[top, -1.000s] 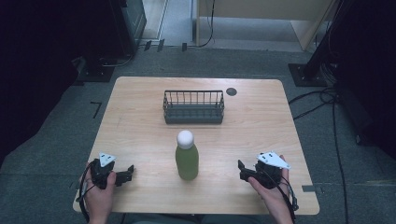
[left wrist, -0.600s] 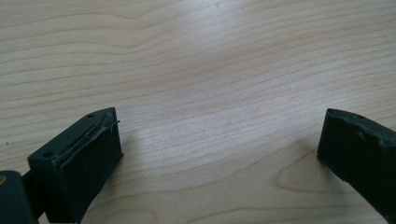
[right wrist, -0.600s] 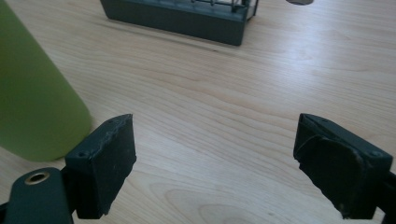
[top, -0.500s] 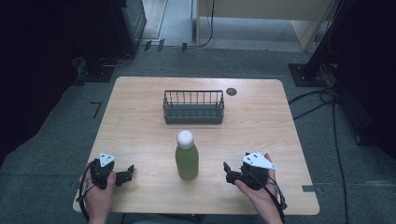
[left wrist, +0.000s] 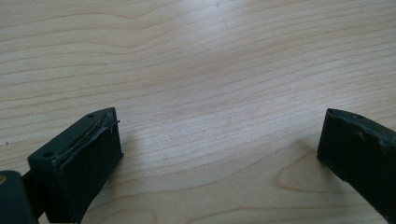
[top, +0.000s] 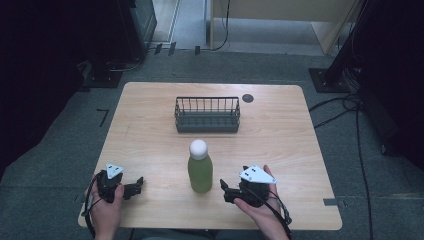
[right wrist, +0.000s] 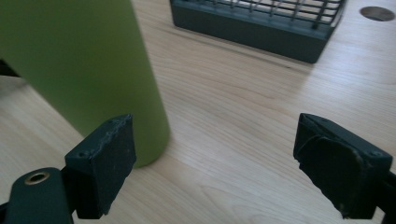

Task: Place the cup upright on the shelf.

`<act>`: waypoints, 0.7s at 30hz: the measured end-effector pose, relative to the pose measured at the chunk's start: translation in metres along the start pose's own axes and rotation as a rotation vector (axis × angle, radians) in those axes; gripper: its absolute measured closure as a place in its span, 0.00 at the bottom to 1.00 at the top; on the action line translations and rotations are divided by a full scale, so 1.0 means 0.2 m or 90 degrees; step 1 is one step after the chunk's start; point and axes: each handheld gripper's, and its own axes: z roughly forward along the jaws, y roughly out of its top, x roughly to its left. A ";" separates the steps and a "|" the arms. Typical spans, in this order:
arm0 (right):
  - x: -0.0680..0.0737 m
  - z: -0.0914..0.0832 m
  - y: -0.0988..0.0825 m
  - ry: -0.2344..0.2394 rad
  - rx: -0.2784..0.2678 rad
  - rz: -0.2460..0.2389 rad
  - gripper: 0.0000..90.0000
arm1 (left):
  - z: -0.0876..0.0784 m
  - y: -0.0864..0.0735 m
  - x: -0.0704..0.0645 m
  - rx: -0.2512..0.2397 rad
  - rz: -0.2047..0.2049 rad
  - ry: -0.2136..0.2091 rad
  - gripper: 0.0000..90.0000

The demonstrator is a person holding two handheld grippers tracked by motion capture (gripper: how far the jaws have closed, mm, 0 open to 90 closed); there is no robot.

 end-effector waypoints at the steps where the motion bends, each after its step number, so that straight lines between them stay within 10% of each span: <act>1: 0.01 0.00 0.00 0.006 0.000 0.000 0.14 | 0.00 0.00 0.00 0.000 0.000 0.000 0.00; 21: 0.21 0.13 0.04 0.082 0.000 -0.020 0.15 | 0.00 0.00 0.00 -0.001 0.000 0.000 0.00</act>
